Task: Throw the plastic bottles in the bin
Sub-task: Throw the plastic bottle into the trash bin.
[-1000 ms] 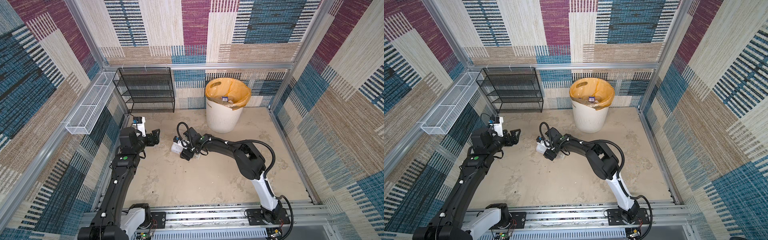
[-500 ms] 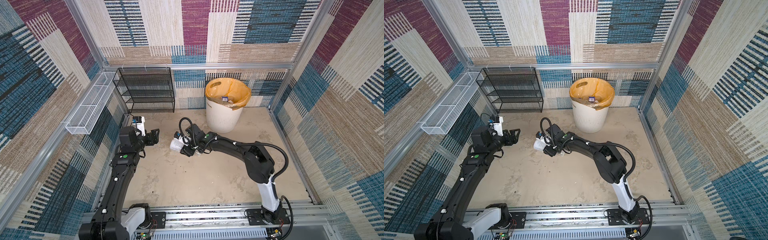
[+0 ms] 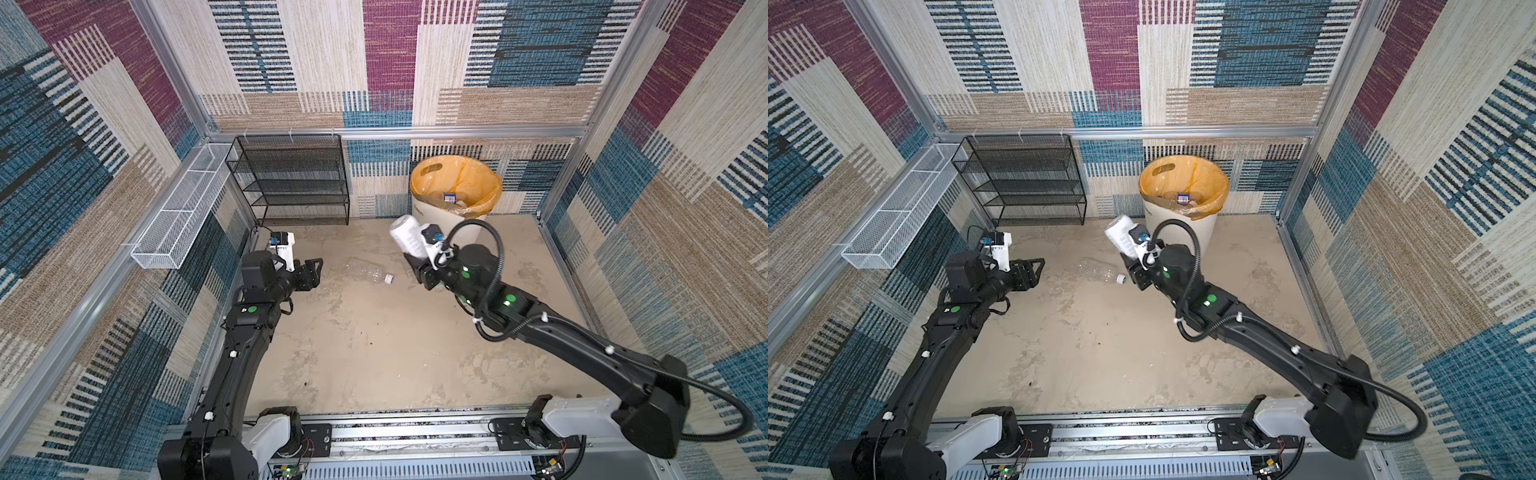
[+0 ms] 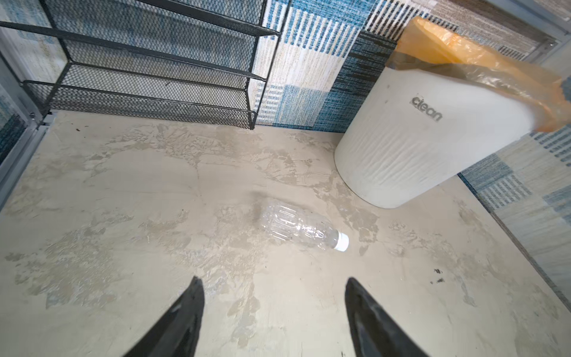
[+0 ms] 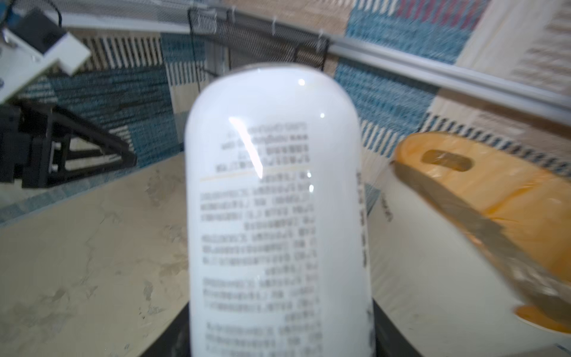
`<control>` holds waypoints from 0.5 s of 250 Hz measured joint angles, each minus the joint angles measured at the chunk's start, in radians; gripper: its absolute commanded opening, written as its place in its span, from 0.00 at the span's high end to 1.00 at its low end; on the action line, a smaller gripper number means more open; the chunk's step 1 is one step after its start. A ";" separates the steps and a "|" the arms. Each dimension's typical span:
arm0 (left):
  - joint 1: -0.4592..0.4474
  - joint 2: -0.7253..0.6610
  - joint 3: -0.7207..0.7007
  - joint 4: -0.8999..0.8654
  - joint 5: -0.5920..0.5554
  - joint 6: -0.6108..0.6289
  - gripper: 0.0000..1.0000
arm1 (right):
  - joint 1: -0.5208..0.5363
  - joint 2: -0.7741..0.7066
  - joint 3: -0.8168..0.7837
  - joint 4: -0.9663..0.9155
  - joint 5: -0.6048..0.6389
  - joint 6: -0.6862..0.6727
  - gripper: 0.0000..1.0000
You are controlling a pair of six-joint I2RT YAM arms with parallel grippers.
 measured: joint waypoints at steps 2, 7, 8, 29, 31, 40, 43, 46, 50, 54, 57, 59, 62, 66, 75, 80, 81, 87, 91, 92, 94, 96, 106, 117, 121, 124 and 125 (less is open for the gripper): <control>-0.002 0.000 0.000 0.000 0.000 0.000 0.27 | 0.000 -0.022 -0.014 0.018 0.013 -0.004 0.39; -0.010 -0.001 0.000 0.000 0.001 0.001 0.27 | 0.001 -0.061 -0.039 0.055 0.035 -0.014 0.39; -0.011 -0.001 0.000 0.000 0.001 0.002 0.27 | 0.001 -0.076 -0.049 0.074 0.045 -0.018 0.39; -0.055 -0.004 0.000 -0.001 -0.001 0.026 0.28 | 0.001 -0.242 -0.151 0.254 0.140 -0.086 0.39; -0.061 -0.005 0.001 -0.002 -0.002 0.029 0.28 | 0.001 -0.254 -0.158 0.268 0.149 -0.093 0.39; -0.089 -0.005 0.004 -0.010 -0.006 0.043 0.28 | 0.000 -0.306 -0.179 0.343 0.187 -0.132 0.39; -0.098 -0.006 0.006 -0.013 -0.010 0.049 0.28 | -0.001 -0.317 -0.182 0.362 0.194 -0.143 0.39; -0.109 -0.007 0.007 -0.016 -0.011 0.055 0.28 | -0.002 -0.332 -0.183 0.387 0.204 -0.158 0.39; -0.128 -0.009 0.009 -0.022 -0.020 0.066 0.28 | -0.002 -0.344 -0.184 0.410 0.213 -0.174 0.38; -0.144 -0.011 0.010 -0.026 -0.028 0.075 0.28 | -0.001 -0.357 -0.182 0.440 0.221 -0.193 0.38; -0.157 -0.013 0.011 -0.029 -0.035 0.084 0.28 | -0.001 -0.364 -0.179 0.456 0.226 -0.204 0.38; -0.169 -0.014 0.011 -0.032 -0.038 0.092 0.28 | -0.001 -0.370 -0.177 0.472 0.230 -0.216 0.38; -0.182 -0.016 0.013 -0.036 -0.038 0.103 0.28 | -0.001 -0.375 -0.172 0.486 0.235 -0.227 0.38; -0.199 -0.018 0.013 -0.039 -0.041 0.117 0.27 | -0.001 -0.381 -0.163 0.509 0.241 -0.244 0.38; -0.239 -0.021 0.015 -0.044 -0.062 0.133 0.28 | -0.001 -0.384 -0.135 0.560 0.254 -0.278 0.38; -0.263 -0.022 0.016 -0.047 -0.072 0.140 0.27 | -0.001 -0.379 -0.116 0.583 0.259 -0.293 0.38; -0.266 -0.022 0.016 -0.047 -0.074 0.142 0.27 | -0.001 -0.378 -0.113 0.586 0.262 -0.295 0.38; -0.285 -0.022 0.017 -0.053 -0.082 0.156 0.27 | -0.002 -0.362 -0.075 0.611 0.275 -0.316 0.37; -0.300 -0.022 0.018 -0.058 -0.089 0.164 0.27 | -0.003 -0.350 -0.053 0.618 0.284 -0.325 0.37; -0.303 -0.022 0.018 -0.060 -0.090 0.164 0.27 | -0.004 -0.347 -0.047 0.620 0.285 -0.327 0.37; -0.308 -0.022 0.018 -0.062 -0.093 0.165 0.27 | -0.006 -0.336 -0.029 0.626 0.290 -0.332 0.37; -0.314 -0.022 0.019 -0.064 -0.097 0.167 0.27 | -0.008 -0.328 -0.014 0.630 0.291 -0.334 0.37; -0.340 -0.020 0.023 -0.076 -0.125 0.182 0.27 | -0.030 -0.266 0.084 0.618 0.307 -0.344 0.36; -0.367 -0.013 0.031 -0.092 -0.140 0.195 0.26 | -0.077 -0.182 0.208 0.576 0.312 -0.332 0.34; -0.374 -0.009 0.034 -0.095 -0.142 0.201 0.26 | -0.098 -0.153 0.249 0.561 0.311 -0.321 0.33; -0.382 -0.005 0.037 -0.098 -0.145 0.209 0.25 | -0.121 -0.122 0.291 0.533 0.307 -0.302 0.32; -0.384 -0.004 0.039 -0.099 -0.148 0.211 0.25 | -0.126 -0.114 0.303 0.523 0.307 -0.296 0.32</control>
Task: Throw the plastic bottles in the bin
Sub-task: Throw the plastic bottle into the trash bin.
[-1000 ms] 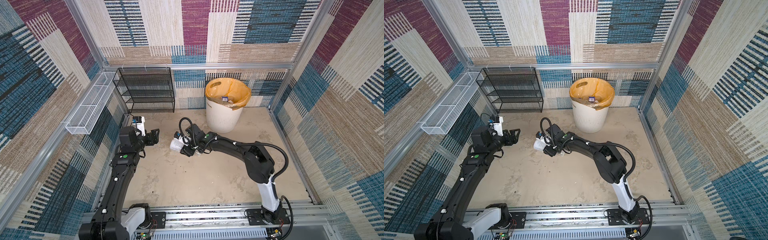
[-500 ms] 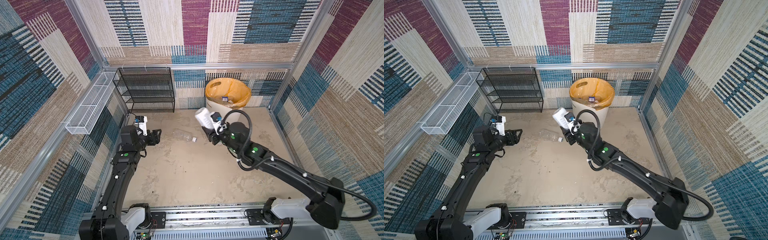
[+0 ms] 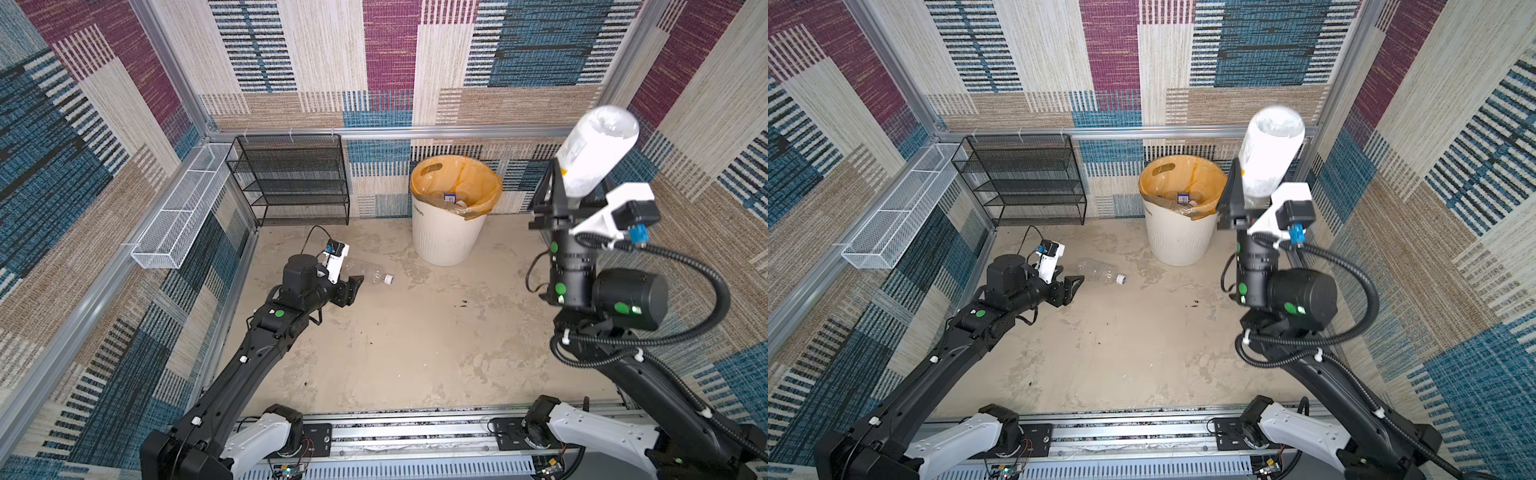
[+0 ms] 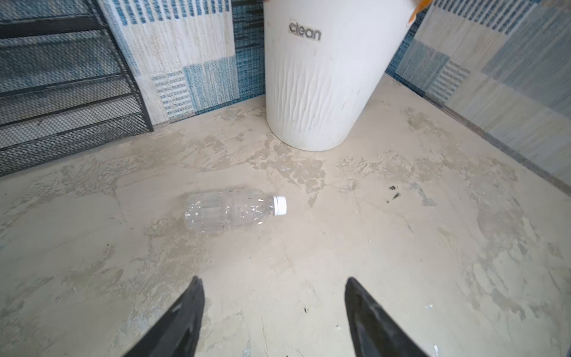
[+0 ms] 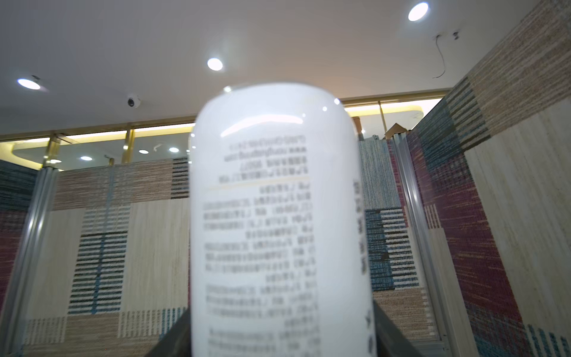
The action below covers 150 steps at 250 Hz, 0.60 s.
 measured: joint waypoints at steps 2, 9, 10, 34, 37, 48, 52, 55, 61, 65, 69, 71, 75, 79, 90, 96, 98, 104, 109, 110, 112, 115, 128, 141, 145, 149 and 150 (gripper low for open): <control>-0.004 0.002 0.002 -0.002 -0.005 0.003 0.25 | -0.012 0.016 0.023 -0.018 -0.002 0.009 0.31; -0.017 0.011 0.011 -0.009 -0.019 0.016 0.24 | -0.065 0.091 0.129 -0.096 -0.022 0.053 0.28; -0.020 0.013 0.014 -0.012 -0.020 0.021 0.24 | -0.071 0.100 0.142 -0.106 -0.025 0.058 0.27; -0.058 0.066 0.074 -0.054 -0.036 0.089 0.20 | -0.211 0.424 0.569 -0.423 -0.111 0.195 0.17; -0.063 0.074 0.084 -0.058 -0.038 0.097 0.19 | -0.220 0.458 0.614 -0.451 -0.120 0.205 0.16; -0.072 0.107 0.121 -0.077 -0.035 0.131 0.17 | -0.251 0.615 0.813 -0.615 -0.159 0.253 0.12; -0.074 0.117 0.133 -0.085 -0.035 0.141 0.17 | -0.259 0.658 0.872 -0.673 -0.168 0.267 0.10; -0.075 0.129 0.145 -0.091 -0.036 0.151 0.16 | -0.266 0.704 0.930 -0.729 -0.179 0.280 0.09; -0.076 0.143 0.161 -0.102 -0.037 0.167 0.15 | -0.276 0.773 1.025 -0.821 -0.195 0.302 0.07; -0.076 0.154 0.173 -0.109 -0.038 0.179 0.15 | -0.282 0.812 1.078 -0.871 -0.211 0.314 0.06; -0.076 0.162 0.182 -0.116 -0.038 0.188 0.14 | -0.287 0.854 1.140 -0.933 -0.220 0.326 0.04; -0.076 0.166 0.186 -0.118 -0.037 0.191 0.14 | -0.288 0.870 1.164 -0.958 -0.223 0.331 0.04; -0.077 0.173 0.192 -0.122 -0.037 0.199 0.14 | -0.293 0.908 1.226 -1.016 -0.224 0.342 0.03; -0.077 0.180 0.199 -0.126 -0.037 0.211 0.13 | -0.295 0.935 1.271 -1.057 -0.227 0.350 0.03; -0.077 0.193 0.205 -0.130 -0.035 0.236 0.12 | -0.299 0.994 1.394 -1.165 -0.229 0.369 0.01; -0.077 0.199 0.205 -0.130 -0.035 0.248 0.12 | -0.303 1.009 1.440 -1.211 -0.230 0.378 0.01; -0.077 0.201 0.205 -0.130 -0.034 0.254 0.12 | -0.303 1.012 1.453 -1.222 -0.230 0.380 0.01; -0.077 0.209 0.205 -0.132 -0.032 0.269 0.11 | -0.304 1.017 1.487 -1.256 -0.230 0.387 0.00; -0.078 0.214 0.205 -0.133 -0.030 0.278 0.11 | -0.304 1.016 1.508 -1.274 -0.227 0.393 0.00; -0.078 0.215 0.205 -0.133 -0.029 0.281 0.11 | -0.304 1.016 1.511 -1.276 -0.226 0.393 0.01; -0.078 0.217 0.205 -0.133 -0.029 0.286 0.11 | -0.304 1.014 1.516 -1.280 -0.226 0.393 0.01; -0.078 0.220 0.205 -0.134 -0.028 0.293 0.10 | -0.304 1.011 1.521 -1.283 -0.227 0.394 0.01; -0.079 0.234 0.205 -0.133 -0.028 0.318 0.10 | -0.304 0.983 1.519 -1.289 -0.226 0.397 0.01; -0.079 0.249 0.205 -0.132 -0.028 0.347 0.09 | -0.304 0.944 1.472 -1.290 -0.225 0.402 0.01; -0.079 0.256 0.205 -0.132 -0.028 0.356 0.09 | -0.304 0.930 1.452 -1.292 -0.225 0.404 0.01; -0.079 0.261 0.206 -0.132 -0.028 0.367 0.09 | -0.304 0.916 1.427 -1.289 -0.224 0.404 0.01; -0.079 0.263 0.206 -0.132 -0.028 0.370 0.09 | -0.304 0.912 1.421 -1.288 -0.224 0.404 0.01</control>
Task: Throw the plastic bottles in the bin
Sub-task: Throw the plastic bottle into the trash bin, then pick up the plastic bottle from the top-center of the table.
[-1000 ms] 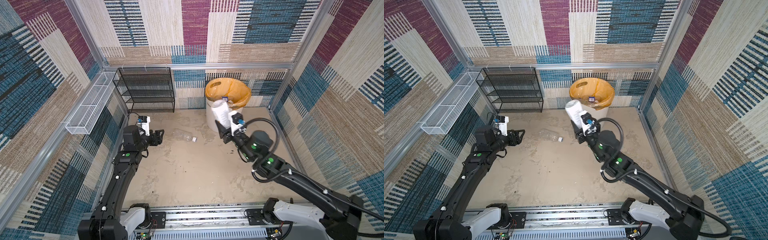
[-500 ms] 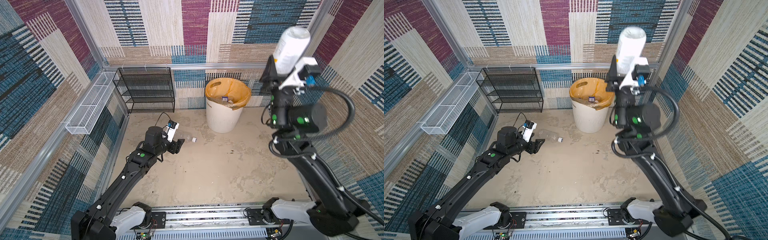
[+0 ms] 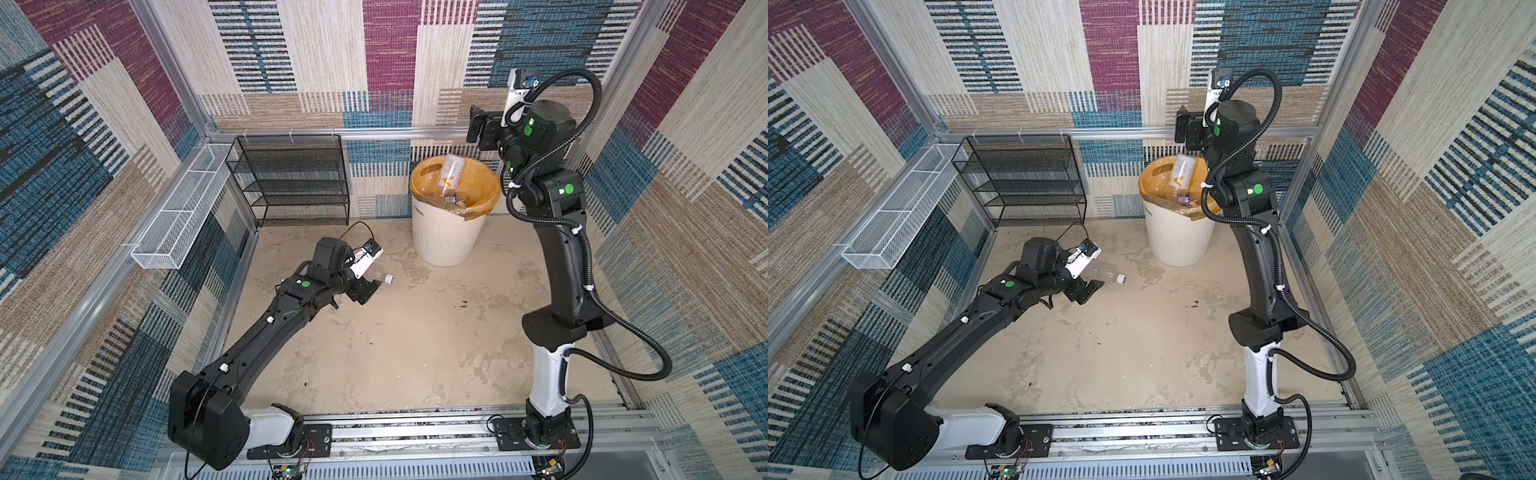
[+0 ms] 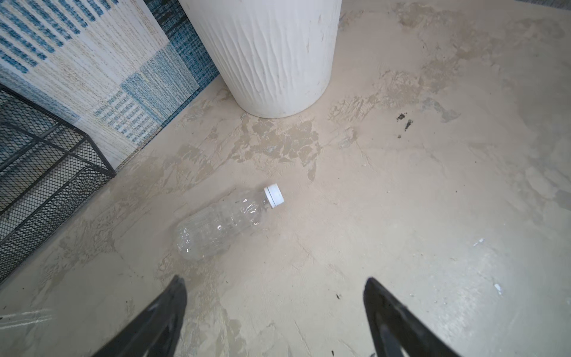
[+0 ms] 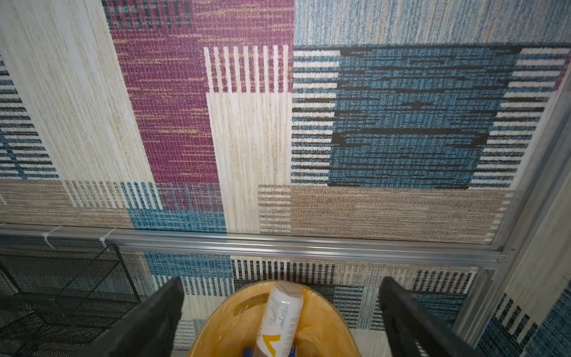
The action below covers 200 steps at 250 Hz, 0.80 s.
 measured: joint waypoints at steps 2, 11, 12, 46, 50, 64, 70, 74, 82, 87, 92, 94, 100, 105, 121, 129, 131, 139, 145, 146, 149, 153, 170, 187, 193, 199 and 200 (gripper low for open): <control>0.000 0.003 0.000 0.000 0.000 0.005 0.08 | 0.000 -0.010 -0.016 -0.001 0.000 0.000 0.01; 0.000 0.017 0.001 0.000 0.000 0.027 0.08 | -0.001 -0.051 -0.096 0.006 0.005 0.000 0.01; 0.000 0.019 0.001 0.001 0.000 0.030 0.08 | -0.002 -0.056 -0.106 0.007 0.007 0.000 0.01; 0.007 0.103 0.026 0.000 -0.008 0.121 0.07 | -0.007 -0.336 -0.636 0.180 0.016 -0.001 0.01; 0.008 0.116 0.033 -0.001 -0.008 0.129 0.07 | -0.009 -0.370 -0.691 0.196 0.017 -0.002 0.01; 0.015 0.160 0.064 -0.008 -0.006 0.156 0.06 | -0.014 -0.468 -0.829 0.251 0.024 -0.005 0.01; 0.019 0.179 0.078 -0.009 -0.002 0.169 0.06 | -0.018 -0.503 -0.874 0.281 0.025 -0.004 0.01; 0.022 0.190 0.085 -0.009 0.000 0.178 0.06 | -0.019 -0.524 -0.901 0.302 0.026 -0.004 0.01; 0.029 0.212 0.101 -0.009 0.008 0.198 0.06 | -0.022 -0.568 -0.962 0.345 0.031 -0.004 0.01; 0.032 0.225 0.111 -0.009 0.016 0.211 0.06 | -0.025 -0.596 -1.001 0.367 0.034 -0.003 0.01; 0.036 0.238 0.121 -0.009 0.019 0.220 0.05 | -0.027 -0.623 -1.039 0.387 0.040 -0.001 0.01; 0.038 0.245 0.127 -0.010 0.019 0.228 0.05 | -0.030 -0.634 -1.057 0.394 0.044 0.000 0.01; 0.042 0.264 0.142 -0.010 0.021 0.241 0.05 | -0.035 -0.660 -1.096 0.410 0.045 0.002 0.01; 0.044 0.279 0.154 -0.011 0.023 0.251 0.05 | -0.040 -0.681 -1.130 0.417 0.048 0.008 0.01; 0.054 0.335 0.201 -0.016 0.029 0.291 0.05 | -0.062 -0.742 -1.236 0.435 0.053 0.026 0.00; 0.058 0.360 0.224 -0.024 0.030 0.307 0.04 | -0.072 -0.772 -1.289 0.441 0.059 0.037 0.00; 0.059 0.366 0.231 -0.026 0.031 0.312 0.05 | -0.074 -0.780 -1.302 0.442 0.059 0.039 0.00; 0.064 0.395 0.259 -0.038 0.032 0.332 0.04 | -0.085 -0.814 -1.355 0.444 0.060 0.051 0.00; 0.065 0.413 0.277 -0.043 0.037 0.344 0.04 | -0.092 -0.839 -1.394 0.443 0.060 0.063 0.00; 0.066 0.417 0.280 -0.043 0.037 0.346 0.04 | -0.092 -0.843 -1.400 0.442 0.061 0.064 0.00; 0.068 0.429 0.292 -0.047 0.039 0.354 0.04 | -0.095 -0.859 -1.423 0.446 0.064 0.070 0.00; 0.069 0.440 0.303 -0.051 0.041 0.364 0.04 | -0.098 -0.877 -1.448 0.446 0.066 0.076 0.00; 0.072 0.488 0.344 -0.072 0.044 0.401 0.03 | -0.113 -0.942 -1.538 0.449 0.066 0.104 0.00; 0.074 0.526 0.380 -0.102 0.048 0.442 0.03 | -0.130 -0.992 -1.614 0.444 0.053 0.135 0.01; 0.074 0.540 0.395 -0.115 0.053 0.455 0.03 | -0.138 -1.006 -1.637 0.444 0.047 0.146 0.01; 0.074 0.552 0.407 -0.125 0.057 0.468 0.03 | -0.145 -1.017 -1.659 0.439 0.044 0.156 0.01; 0.074 0.553 0.409 -0.127 0.058 0.471 0.03 | -0.146 -1.018 -1.662 0.438 0.043 0.158 0.01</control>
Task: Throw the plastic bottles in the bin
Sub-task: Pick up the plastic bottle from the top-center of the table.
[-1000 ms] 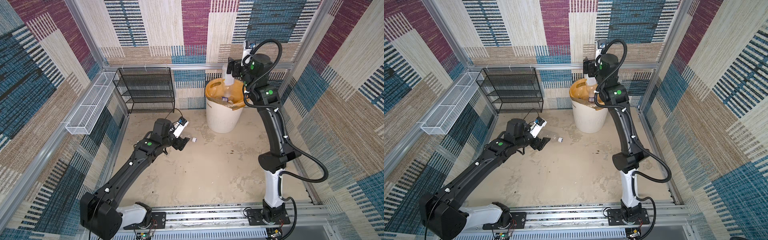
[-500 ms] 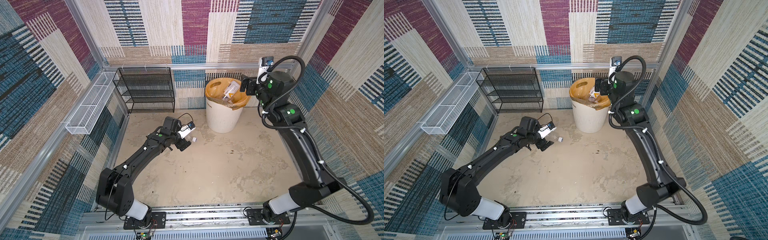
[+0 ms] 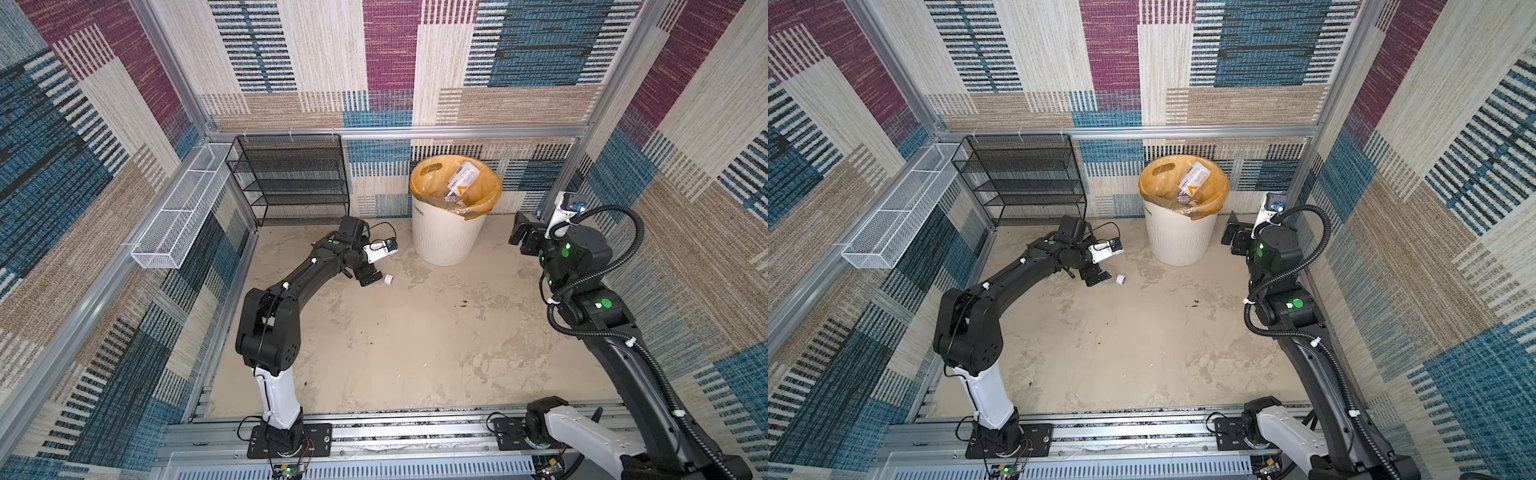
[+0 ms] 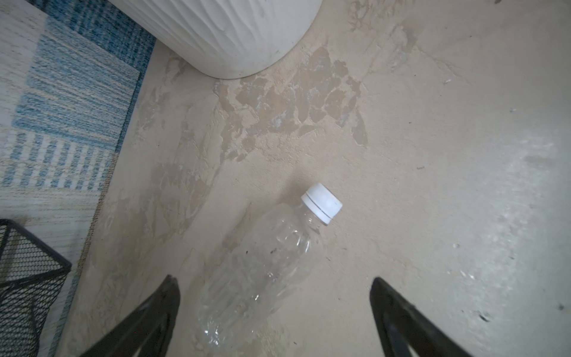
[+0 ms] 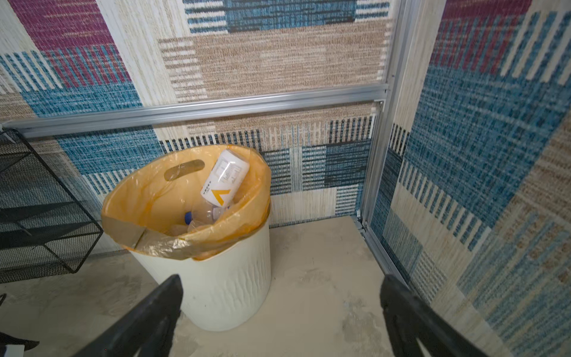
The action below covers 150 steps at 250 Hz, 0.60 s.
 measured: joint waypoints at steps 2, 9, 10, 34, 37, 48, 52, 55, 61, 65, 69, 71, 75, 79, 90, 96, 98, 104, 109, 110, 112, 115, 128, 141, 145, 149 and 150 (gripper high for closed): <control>0.000 0.005 0.006 -0.005 0.003 0.006 0.03 | -0.002 -0.003 -0.005 -0.002 -0.001 0.003 0.01; 0.000 0.017 0.018 -0.014 0.010 0.021 0.03 | -0.008 -0.014 -0.027 -0.013 -0.004 0.014 0.01; 0.000 0.019 0.019 -0.016 0.010 0.023 0.03 | -0.010 -0.016 -0.033 -0.014 -0.005 0.016 0.01; 0.001 0.066 0.053 -0.029 0.012 0.079 0.03 | -0.027 -0.048 -0.091 -0.037 -0.035 0.044 0.01; 0.001 0.072 0.057 -0.029 0.012 0.084 0.03 | -0.028 -0.050 -0.095 -0.038 -0.039 0.045 0.01; 0.003 0.103 0.071 -0.030 0.008 0.110 0.03 | -0.034 -0.055 -0.105 -0.042 -0.057 0.053 0.01; 0.004 0.114 0.078 -0.032 0.007 0.122 0.03 | -0.037 -0.055 -0.106 -0.043 -0.064 0.057 0.01; 0.005 0.125 0.084 -0.036 0.008 0.136 0.03 | -0.037 -0.055 -0.107 -0.043 -0.066 0.060 0.01; 0.007 0.140 0.097 -0.046 0.006 0.145 0.04 | -0.038 -0.055 -0.107 -0.043 -0.074 0.064 0.01; 0.009 0.153 0.107 -0.051 0.004 0.152 0.04 | -0.039 -0.053 -0.106 -0.043 -0.079 0.066 0.01; 0.011 0.163 0.117 -0.056 0.001 0.156 0.04 | -0.040 -0.053 -0.106 -0.044 -0.082 0.066 0.01; 0.012 0.167 0.121 -0.058 -0.001 0.158 0.04 | -0.041 -0.052 -0.105 -0.044 -0.084 0.066 0.01; 0.014 0.178 0.132 -0.061 -0.008 0.164 0.04 | -0.042 -0.052 -0.105 -0.044 -0.088 0.066 0.01; 0.016 0.184 0.140 -0.065 -0.011 0.168 0.04 | -0.043 -0.051 -0.104 -0.043 -0.092 0.066 0.01; 0.023 0.201 0.160 -0.077 -0.014 0.183 0.04 | -0.043 -0.051 -0.103 -0.043 -0.098 0.066 0.01; 0.023 0.207 0.168 -0.083 -0.016 0.187 0.04 | -0.045 -0.051 -0.103 -0.043 -0.100 0.066 0.01; 0.025 0.209 0.170 -0.084 -0.017 0.189 0.04 | -0.045 -0.051 -0.103 -0.043 -0.100 0.066 0.01; 0.027 0.212 0.171 -0.085 -0.019 0.193 0.04 | -0.045 -0.051 -0.103 -0.043 -0.101 0.066 0.01; 0.029 0.213 0.171 -0.086 -0.021 0.199 0.04 | -0.045 -0.051 -0.103 -0.043 -0.101 0.066 0.01; 0.029 0.214 0.171 -0.086 -0.022 0.200 0.04 | -0.045 -0.051 -0.103 -0.043 -0.102 0.066 0.01; 0.029 0.215 0.171 -0.087 -0.025 0.202 0.04 | -0.046 -0.051 -0.103 -0.043 -0.103 0.066 0.01; 0.030 0.217 0.171 -0.087 -0.028 0.204 0.04 | -0.047 -0.050 -0.103 -0.043 -0.108 0.066 0.01; 0.029 0.224 0.163 -0.087 -0.037 0.209 0.05 | -0.049 -0.047 -0.105 -0.041 -0.117 0.066 0.01; 0.031 0.233 0.146 -0.081 -0.042 0.212 0.06 | -0.051 -0.039 -0.107 -0.035 -0.118 0.066 0.01; 0.032 0.237 0.140 -0.080 -0.042 0.212 0.07 | -0.051 -0.037 -0.108 -0.035 -0.121 0.066 0.01; 0.032 0.241 0.135 -0.080 -0.042 0.213 0.07 | -0.051 -0.035 -0.109 -0.035 -0.126 0.066 0.01; 0.032 0.241 0.133 -0.079 -0.042 0.213 0.08 | -0.051 -0.034 -0.109 -0.035 -0.127 0.066 0.01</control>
